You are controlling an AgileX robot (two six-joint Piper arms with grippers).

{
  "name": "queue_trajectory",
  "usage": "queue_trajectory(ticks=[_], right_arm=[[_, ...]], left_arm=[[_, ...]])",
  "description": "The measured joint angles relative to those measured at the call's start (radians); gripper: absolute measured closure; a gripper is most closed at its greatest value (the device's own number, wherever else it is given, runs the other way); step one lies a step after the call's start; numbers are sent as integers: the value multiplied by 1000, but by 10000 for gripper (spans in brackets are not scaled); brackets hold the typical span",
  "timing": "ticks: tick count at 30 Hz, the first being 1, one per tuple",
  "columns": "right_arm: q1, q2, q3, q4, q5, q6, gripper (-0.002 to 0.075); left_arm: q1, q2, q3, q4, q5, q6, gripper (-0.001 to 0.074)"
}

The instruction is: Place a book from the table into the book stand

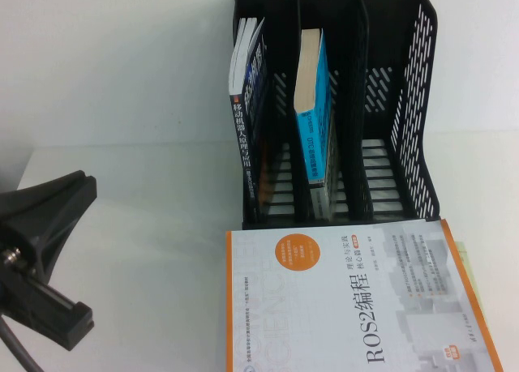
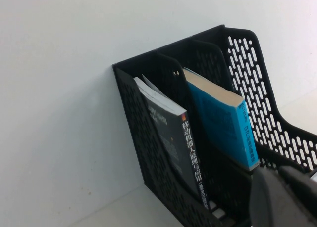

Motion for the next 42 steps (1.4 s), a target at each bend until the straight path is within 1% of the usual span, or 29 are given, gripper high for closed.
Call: queue_trajectory(ticks=[15,18,22,25,32,35,38,40,42], right_arm=[[0,0,0,0,0,2,728],[0,-2,0,2,0,2,728],[0,-2,0,2,0,2,728],[0,-2,0,2,0,2,728],[0,-2,0,2,0,2,728],[0,-2,0,2,0,2,728],[0,-2,0,2,0,2,728],[0,-2,0,2,0,2,728],[2,-2,0,2,0,2,728]], left_arm=[[0,-3,0,0,0,-4,736],[24,-42,16,0,5,-4,736],[148,-145,54,0,-4,-7,736],[248,-225,102,-13,-6,-59,736],[468,-421,315,-19,-6,-215,737],[544,-493,428,-19,-15,-316,737],[603,-552,553,-20,-52,-376,737],[628,-578,592,-21,-54,-391,737],[633,-592,595,-10,-21,-395,737]])
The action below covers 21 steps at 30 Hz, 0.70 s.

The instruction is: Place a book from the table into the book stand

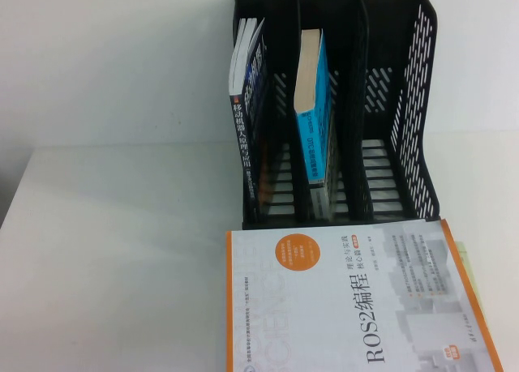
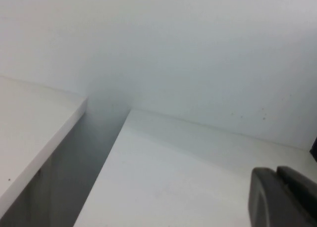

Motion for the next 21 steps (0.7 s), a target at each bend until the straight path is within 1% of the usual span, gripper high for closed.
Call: queue_trajectory(ticks=[6,9,11,13,16,17,19,21], right_arm=[[0,0,0,4,0,0,728],[0,0,0,4,0,0,728],[0,0,0,6,0,0,728],[0,0,0,6,0,0,728],[0,0,0,6,0,0,728],[0,0,0,6,0,0,728],[0,0,0,6,0,0,728],[0,0,0,6,0,0,728]], left_arm=[[4,-6,0,5,22,5,737],[4,-6,0,-1,22,60,737],[4,-6,0,-50,22,157,737],[4,-7,0,-168,40,280,737],[4,-27,0,-343,122,470,737],[4,-35,0,-374,158,515,737],[4,-38,0,-404,232,562,737],[4,-38,0,-417,266,583,737]])
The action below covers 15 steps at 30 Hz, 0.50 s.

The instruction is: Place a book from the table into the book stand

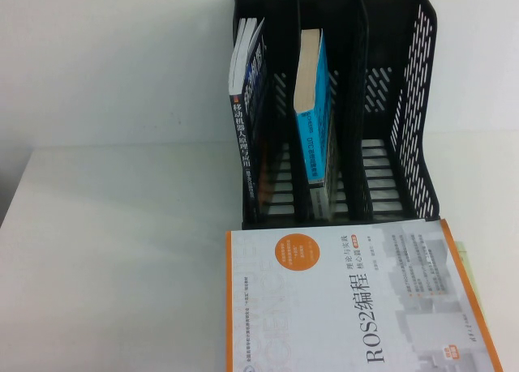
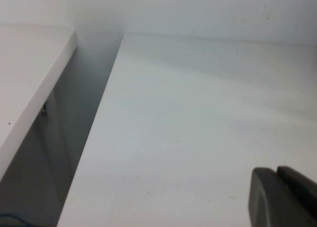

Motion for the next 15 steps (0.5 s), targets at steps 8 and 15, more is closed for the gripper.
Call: queue_trajectory(ticks=[8,15], right_arm=[[0,0,0,0,0,0,728],[0,0,0,0,0,0,728]], left_arm=[[-40,-2,-2,-2,2,19,737],[-112,-2,-2,1,2,20,737]])
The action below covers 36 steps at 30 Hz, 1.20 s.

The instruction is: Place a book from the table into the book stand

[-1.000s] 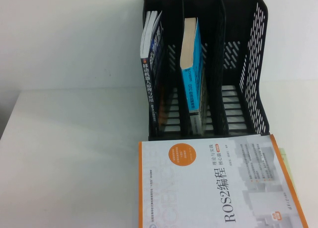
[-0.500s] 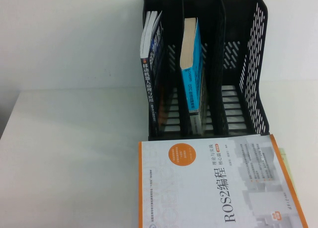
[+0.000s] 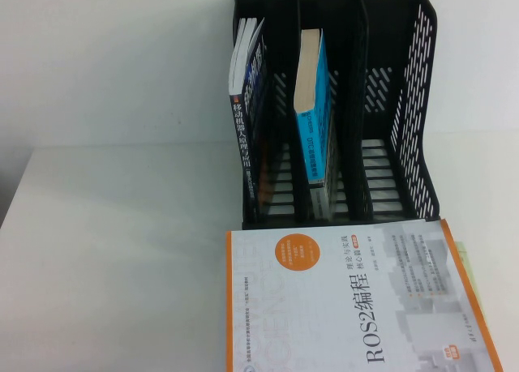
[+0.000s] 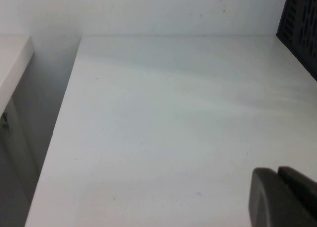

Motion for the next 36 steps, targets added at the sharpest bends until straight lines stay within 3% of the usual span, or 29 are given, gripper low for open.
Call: queue_trajectory(ticks=[31,36], right_arm=[[0,0,2,0,0,0,728],[-41,-4,74,-136,-75,7,728]], left_arm=[[-3,0,0,2,7,0,737],[-3,0,0,2,8,0,737]])
